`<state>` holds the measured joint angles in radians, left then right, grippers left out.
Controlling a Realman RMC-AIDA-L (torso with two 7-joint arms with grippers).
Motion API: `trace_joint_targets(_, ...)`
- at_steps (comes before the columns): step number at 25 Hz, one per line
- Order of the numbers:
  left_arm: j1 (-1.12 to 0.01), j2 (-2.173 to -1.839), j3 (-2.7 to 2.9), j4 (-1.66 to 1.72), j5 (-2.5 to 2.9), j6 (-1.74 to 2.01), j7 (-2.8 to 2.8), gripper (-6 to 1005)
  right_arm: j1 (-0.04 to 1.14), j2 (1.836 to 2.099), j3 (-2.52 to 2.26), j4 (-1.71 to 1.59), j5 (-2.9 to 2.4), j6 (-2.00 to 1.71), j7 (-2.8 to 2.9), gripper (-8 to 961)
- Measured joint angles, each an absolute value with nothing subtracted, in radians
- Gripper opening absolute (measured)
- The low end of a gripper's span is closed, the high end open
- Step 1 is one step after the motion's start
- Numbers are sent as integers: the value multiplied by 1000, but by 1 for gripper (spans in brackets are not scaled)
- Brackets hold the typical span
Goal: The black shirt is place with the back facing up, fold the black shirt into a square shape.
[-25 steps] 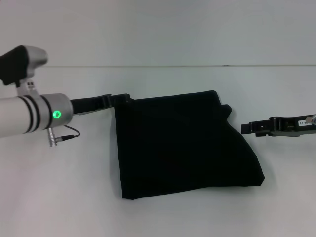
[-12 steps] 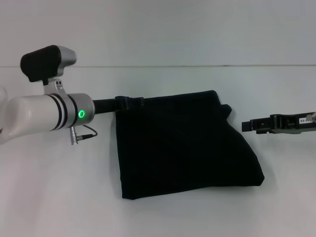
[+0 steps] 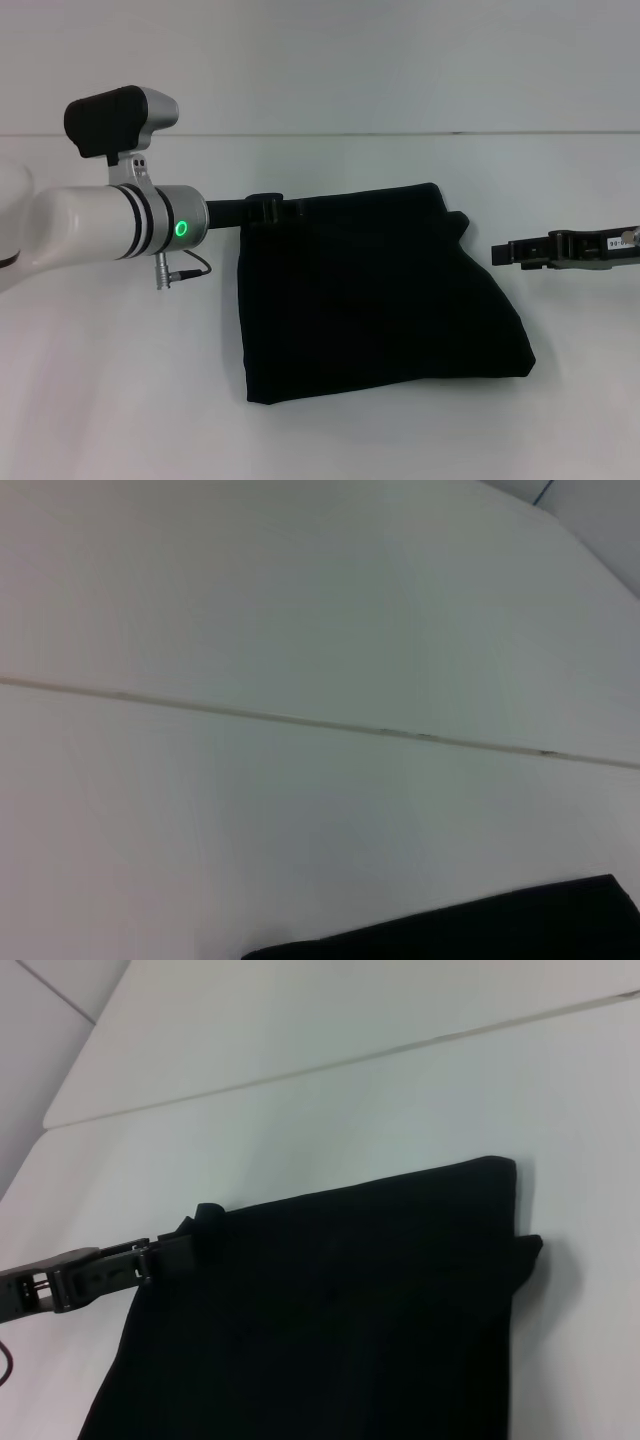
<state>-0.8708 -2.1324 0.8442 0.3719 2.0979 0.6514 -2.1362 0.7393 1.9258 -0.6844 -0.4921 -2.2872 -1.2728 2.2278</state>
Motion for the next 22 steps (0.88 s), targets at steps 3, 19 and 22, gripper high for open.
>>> trace_joint_targets(3, -869, -2129, 852, 372, 2098, 643, -2134, 667, 739, 1925, -684, -493, -2287, -1270, 2227, 659)
trace_joint_targets(19, -871, -2126, 866, 361, 2099, 610, -2132, 124, 746, 1929, -684, -493, -2287, -1256, 2219, 658)
trace_joint_targets(22, -873, -2125, 866, 365, 2099, 616, -2132, 21, 740, 1932, -684, -492, -2287, -1244, 2218, 657)
